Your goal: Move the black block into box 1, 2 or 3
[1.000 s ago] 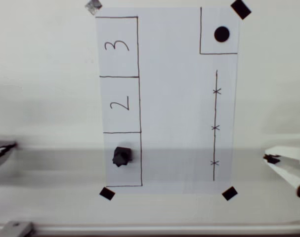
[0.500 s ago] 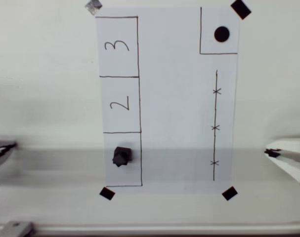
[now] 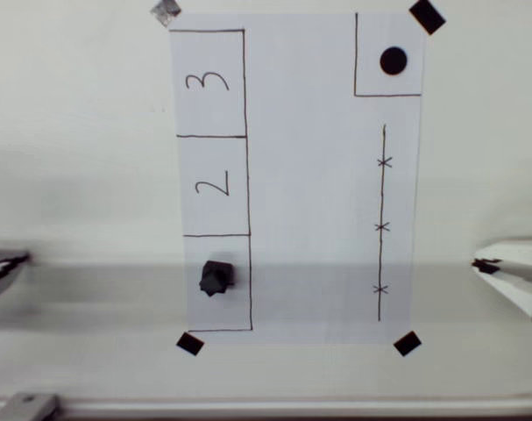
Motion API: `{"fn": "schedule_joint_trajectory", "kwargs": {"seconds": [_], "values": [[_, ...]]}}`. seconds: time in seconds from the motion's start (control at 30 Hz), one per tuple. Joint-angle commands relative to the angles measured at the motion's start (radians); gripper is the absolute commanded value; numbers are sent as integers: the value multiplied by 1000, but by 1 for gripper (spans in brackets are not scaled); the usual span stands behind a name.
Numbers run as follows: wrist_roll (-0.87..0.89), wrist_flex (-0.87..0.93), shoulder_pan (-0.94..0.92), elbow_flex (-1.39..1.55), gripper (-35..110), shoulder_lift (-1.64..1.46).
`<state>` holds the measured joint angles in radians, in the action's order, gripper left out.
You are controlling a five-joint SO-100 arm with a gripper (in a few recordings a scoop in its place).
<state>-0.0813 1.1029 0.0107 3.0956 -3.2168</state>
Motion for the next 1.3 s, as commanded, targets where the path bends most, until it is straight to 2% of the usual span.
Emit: {"fn": "schedule_joint_trajectory", "kwargs": {"seconds": [0.0, 0.33, 0.67, 1.27], "values": [[-25, 78, 5, 11, 0, -15], [-3, 230, 2, 11, 0, -15], [64, 238, 2, 11, 0, -15], [58, 238, 5, 11, 0, -15]]}}
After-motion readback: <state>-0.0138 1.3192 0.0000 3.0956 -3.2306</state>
